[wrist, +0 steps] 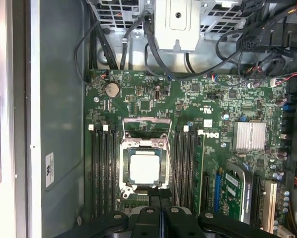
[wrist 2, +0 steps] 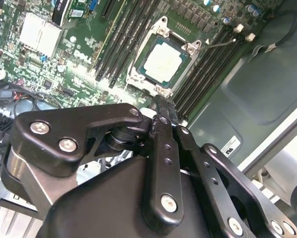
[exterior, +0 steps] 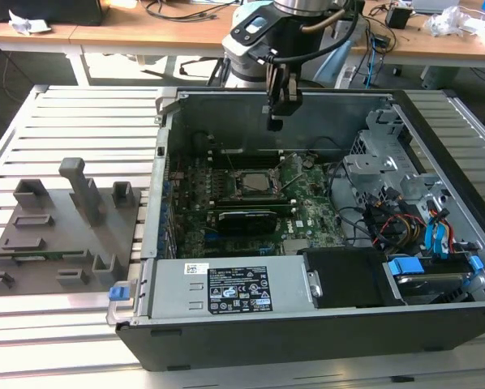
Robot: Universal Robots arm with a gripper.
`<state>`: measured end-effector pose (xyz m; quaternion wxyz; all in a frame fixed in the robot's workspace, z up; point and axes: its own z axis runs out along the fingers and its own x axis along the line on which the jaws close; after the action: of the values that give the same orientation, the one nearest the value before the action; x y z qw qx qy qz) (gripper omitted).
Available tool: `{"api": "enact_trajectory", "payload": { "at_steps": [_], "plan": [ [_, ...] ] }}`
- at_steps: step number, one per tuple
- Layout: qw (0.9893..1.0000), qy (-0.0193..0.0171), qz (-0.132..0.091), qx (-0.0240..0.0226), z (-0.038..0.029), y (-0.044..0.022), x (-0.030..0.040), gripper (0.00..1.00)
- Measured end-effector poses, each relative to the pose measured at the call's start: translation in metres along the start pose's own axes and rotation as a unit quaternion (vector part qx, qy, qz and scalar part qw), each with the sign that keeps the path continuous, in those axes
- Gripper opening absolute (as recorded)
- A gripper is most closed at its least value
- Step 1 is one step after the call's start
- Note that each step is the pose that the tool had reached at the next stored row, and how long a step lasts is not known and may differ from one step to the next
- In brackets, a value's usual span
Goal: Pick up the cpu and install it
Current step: 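Close the cpu cover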
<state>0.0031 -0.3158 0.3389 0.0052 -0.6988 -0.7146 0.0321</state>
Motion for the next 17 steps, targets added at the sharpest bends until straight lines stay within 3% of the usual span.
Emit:
{"api": "enact_trajectory", "payload": {
  "at_steps": [5, 7, 12, 15, 17],
  "plan": [
    [1.0000, 0.0000, 0.000, 0.0000, 0.0001, 0.0122, -0.0003, 0.11],
    [1.0000, 0.0001, 0.000, 0.0001, 0.0010, 0.0220, -0.0001, 0.11],
    [1.0000, -0.0009, 0.000, 0.0001, 0.0082, 0.0297, 0.0006, 0.11],
    [1.0000, -0.0017, -0.002, 0.0001, 0.0132, 0.0418, 0.0011, 0.11],
    [1.0000, -0.0016, -0.002, 0.0001, 0.0146, 0.0466, 0.0012, 0.11]
  ]
}}
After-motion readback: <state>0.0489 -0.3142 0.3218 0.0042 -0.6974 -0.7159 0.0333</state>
